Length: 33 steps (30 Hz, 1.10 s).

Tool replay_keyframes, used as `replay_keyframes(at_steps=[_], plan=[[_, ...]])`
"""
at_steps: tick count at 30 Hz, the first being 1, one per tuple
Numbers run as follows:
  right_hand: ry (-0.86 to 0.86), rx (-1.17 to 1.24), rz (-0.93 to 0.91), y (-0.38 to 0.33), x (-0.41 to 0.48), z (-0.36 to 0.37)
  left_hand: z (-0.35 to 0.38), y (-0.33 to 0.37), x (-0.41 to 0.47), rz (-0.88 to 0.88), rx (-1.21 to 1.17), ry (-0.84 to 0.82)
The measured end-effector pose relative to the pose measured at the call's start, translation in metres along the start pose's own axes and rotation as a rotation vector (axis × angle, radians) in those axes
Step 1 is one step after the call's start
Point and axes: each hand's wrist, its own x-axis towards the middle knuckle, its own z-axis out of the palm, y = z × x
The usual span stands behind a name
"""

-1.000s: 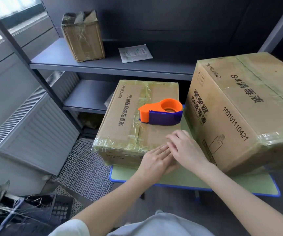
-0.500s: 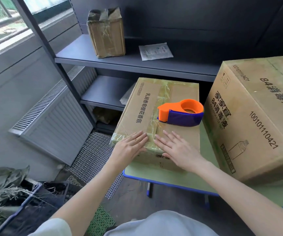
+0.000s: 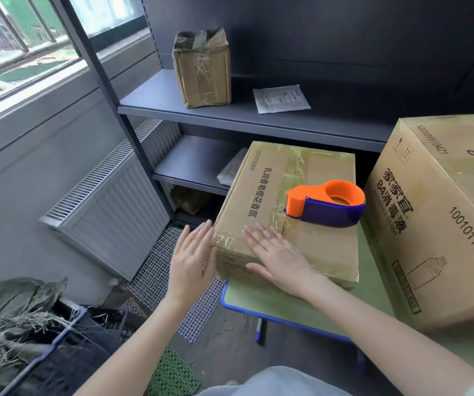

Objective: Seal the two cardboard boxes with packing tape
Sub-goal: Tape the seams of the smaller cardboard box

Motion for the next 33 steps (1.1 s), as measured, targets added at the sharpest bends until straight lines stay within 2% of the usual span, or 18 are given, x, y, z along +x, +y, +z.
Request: replay_keyframes(at_steps=[1, 3, 5, 6, 10, 14, 17, 21, 23, 26, 33], plan=[[0.004, 0.002, -0.008, -0.002, 0.004, 0.000, -0.004, -0.005, -0.001, -0.107, -0.002, -0.036], [0.014, 0.019, -0.025, -0.006, 0.013, 0.000, -0.008, -0.009, -0.001, -0.301, -0.029, -0.230], [0.022, 0.024, -0.036, -0.011, 0.023, 0.000, -0.003, -0.007, -0.001, -0.391, -0.060, -0.424], [0.024, 0.008, -0.042, -0.013, 0.027, 0.000, 0.001, -0.004, -0.001, -0.423, -0.098, -0.463], [0.028, -0.010, -0.036, -0.021, 0.034, 0.004, 0.007, 0.001, 0.001, -0.492, -0.299, -0.315], [0.052, 0.063, -0.057, -0.031, 0.048, 0.003, 0.008, 0.002, -0.001, -0.520, -0.479, -0.244], [0.047, 0.114, -0.115, -0.037, 0.064, 0.001, 0.007, 0.009, -0.007, -0.627, -0.535, -0.133], [0.031, 0.060, -0.170, -0.040, 0.075, 0.004, 0.008, 0.023, -0.008, -0.790, -0.496, 0.021], [0.052, 0.048, -0.168, -0.041, 0.075, 0.007, 0.010, 0.032, -0.008, -0.844, -0.613, 0.017], [0.062, 0.067, -0.156, -0.041, 0.074, 0.010, 0.019, 0.050, -0.016, -0.841, -0.828, -0.191], [0.029, 0.138, -0.168, -0.039, 0.074, 0.006, 0.031, 0.030, -0.039, -0.522, -0.614, -0.297]])
